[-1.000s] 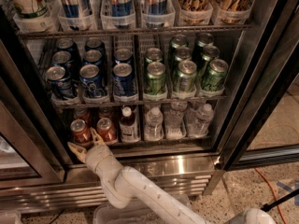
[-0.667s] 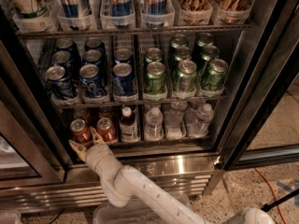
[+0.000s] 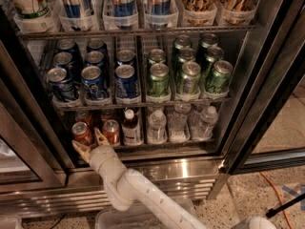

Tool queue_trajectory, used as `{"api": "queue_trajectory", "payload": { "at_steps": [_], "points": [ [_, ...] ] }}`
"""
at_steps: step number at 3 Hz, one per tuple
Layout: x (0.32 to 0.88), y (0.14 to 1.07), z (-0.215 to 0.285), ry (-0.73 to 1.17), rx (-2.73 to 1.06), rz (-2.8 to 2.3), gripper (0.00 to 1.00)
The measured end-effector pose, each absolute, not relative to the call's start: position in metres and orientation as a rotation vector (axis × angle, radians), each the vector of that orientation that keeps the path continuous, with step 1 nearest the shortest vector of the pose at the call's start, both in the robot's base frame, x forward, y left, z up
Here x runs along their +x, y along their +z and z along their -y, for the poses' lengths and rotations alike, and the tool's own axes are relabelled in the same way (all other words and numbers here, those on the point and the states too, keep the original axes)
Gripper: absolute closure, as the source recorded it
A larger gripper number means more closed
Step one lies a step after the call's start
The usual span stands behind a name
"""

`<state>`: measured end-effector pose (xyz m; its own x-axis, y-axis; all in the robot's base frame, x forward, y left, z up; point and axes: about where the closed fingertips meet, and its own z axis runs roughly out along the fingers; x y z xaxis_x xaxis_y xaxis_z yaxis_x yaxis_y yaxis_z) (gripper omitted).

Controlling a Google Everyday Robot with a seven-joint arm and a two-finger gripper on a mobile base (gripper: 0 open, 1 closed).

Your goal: Pick coke can from bottom shelf of fridge

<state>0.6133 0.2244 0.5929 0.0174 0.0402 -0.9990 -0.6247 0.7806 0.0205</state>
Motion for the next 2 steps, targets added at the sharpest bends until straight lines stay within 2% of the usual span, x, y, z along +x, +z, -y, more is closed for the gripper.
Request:
{"api": "queue_trajectory", "payload": {
  "at_steps": [1, 2],
  "points": [
    [0.613, 0.593, -0.224, 0.551, -0.5, -1.475, 0.27],
    [0.622, 0.581, -0.239, 0.574, -0.531, -1.509, 0.27]
  ]
}}
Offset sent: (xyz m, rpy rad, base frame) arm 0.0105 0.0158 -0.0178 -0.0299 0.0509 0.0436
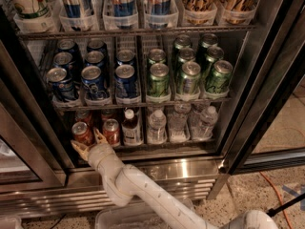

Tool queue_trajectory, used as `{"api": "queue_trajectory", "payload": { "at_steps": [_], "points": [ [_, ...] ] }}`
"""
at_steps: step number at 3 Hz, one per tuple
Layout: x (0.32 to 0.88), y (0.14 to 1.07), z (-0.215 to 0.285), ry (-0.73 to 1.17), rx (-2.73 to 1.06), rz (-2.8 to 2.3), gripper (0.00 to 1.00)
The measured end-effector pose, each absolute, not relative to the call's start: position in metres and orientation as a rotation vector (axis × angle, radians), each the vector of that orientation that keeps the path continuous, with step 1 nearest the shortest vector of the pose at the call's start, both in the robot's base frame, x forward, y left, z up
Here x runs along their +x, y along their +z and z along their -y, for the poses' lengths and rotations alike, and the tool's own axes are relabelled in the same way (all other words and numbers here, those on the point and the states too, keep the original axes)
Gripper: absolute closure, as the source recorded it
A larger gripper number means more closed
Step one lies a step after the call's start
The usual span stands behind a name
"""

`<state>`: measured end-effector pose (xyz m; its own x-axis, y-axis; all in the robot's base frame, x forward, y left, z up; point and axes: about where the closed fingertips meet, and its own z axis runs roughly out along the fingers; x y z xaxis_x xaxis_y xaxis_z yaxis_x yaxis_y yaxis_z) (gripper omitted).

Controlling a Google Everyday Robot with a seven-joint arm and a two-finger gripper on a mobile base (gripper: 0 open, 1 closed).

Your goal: Pick coke can from bottom shelf of fridge

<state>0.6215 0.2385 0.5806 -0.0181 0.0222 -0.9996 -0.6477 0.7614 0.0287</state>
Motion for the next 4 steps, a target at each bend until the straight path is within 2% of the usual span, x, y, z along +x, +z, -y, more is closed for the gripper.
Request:
{"api": "queue_trajectory", "payload": {
  "at_steps": [1, 2, 4],
  "points": [
    [0.6279, 0.5811, -0.2419, 0.575, -0.531, -1.512, 0.26],
    [0.6326, 0.584, -0.2457, 0.574, -0.538, -1.507, 0.44],
    [0.6327, 0.584, -0.2458, 0.574, -0.538, -1.507, 0.9]
  ]
}}
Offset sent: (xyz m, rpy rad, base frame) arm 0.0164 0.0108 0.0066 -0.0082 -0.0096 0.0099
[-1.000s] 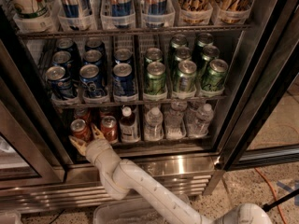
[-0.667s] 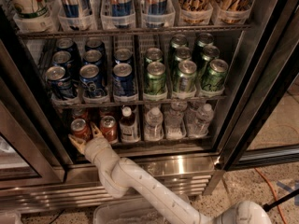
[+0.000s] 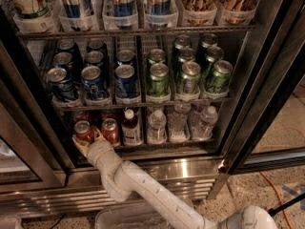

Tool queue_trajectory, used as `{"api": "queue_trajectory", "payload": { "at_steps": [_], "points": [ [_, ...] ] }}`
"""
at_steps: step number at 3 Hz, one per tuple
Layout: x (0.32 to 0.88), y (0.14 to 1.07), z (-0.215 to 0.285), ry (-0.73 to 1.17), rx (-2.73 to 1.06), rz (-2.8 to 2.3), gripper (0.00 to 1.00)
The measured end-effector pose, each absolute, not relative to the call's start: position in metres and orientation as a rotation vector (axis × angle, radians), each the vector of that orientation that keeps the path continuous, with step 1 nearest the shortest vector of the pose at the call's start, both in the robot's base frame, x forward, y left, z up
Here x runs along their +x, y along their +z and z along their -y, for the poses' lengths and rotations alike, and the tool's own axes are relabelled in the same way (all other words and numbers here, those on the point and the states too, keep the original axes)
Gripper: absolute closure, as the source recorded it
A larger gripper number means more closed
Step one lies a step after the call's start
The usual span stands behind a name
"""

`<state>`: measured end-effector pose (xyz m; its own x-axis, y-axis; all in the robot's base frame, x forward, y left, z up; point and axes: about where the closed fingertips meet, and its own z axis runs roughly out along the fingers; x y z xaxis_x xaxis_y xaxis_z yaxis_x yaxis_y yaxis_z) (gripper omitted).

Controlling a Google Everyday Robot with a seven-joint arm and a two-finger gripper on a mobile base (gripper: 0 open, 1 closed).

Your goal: Pick coke can from bottom shelf of fridge

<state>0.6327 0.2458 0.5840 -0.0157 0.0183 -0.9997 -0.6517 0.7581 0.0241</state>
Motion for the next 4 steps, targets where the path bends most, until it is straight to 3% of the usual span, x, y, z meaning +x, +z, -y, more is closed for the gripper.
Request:
{"api": "queue_trajectory", "payload": {
  "at_steps": [1, 4],
  "points": [
    [0.633, 0.584, -0.246, 0.574, -0.538, -1.507, 1.0],
    [0.605, 0.626, -0.239, 0.544, -0.619, -1.423, 1.0]
  ]
}}
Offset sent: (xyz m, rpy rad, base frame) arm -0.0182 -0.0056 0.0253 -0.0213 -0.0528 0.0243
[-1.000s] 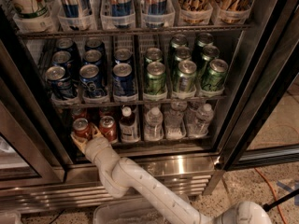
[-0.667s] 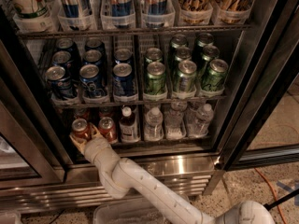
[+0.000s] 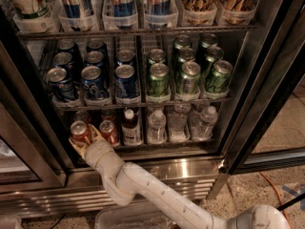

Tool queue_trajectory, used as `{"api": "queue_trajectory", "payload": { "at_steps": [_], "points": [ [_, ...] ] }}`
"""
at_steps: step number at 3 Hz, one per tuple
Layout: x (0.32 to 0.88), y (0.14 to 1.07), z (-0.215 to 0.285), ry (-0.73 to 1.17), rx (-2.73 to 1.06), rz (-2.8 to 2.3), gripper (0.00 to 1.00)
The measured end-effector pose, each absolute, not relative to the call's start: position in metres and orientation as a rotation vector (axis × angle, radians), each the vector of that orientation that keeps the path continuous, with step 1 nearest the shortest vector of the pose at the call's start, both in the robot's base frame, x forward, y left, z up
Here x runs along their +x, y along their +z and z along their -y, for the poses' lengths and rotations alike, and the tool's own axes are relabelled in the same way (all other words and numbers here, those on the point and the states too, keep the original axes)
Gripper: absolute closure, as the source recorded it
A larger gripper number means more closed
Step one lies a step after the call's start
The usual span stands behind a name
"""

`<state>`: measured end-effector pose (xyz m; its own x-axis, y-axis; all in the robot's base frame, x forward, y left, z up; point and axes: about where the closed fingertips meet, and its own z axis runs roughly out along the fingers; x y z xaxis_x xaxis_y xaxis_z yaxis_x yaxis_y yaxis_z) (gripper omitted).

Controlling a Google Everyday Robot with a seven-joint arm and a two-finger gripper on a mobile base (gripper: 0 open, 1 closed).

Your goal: Pick coke can from bottom shelf of fridge

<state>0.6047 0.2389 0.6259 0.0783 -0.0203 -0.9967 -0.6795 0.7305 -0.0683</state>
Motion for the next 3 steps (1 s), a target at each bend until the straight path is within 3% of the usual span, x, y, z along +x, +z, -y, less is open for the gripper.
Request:
{"api": "queue_trajectory", "payload": {
  "at_steps": [3],
  "points": [
    [0.576, 0.64, -0.215, 0.55, -0.714, -1.371, 1.0]
  ]
}}
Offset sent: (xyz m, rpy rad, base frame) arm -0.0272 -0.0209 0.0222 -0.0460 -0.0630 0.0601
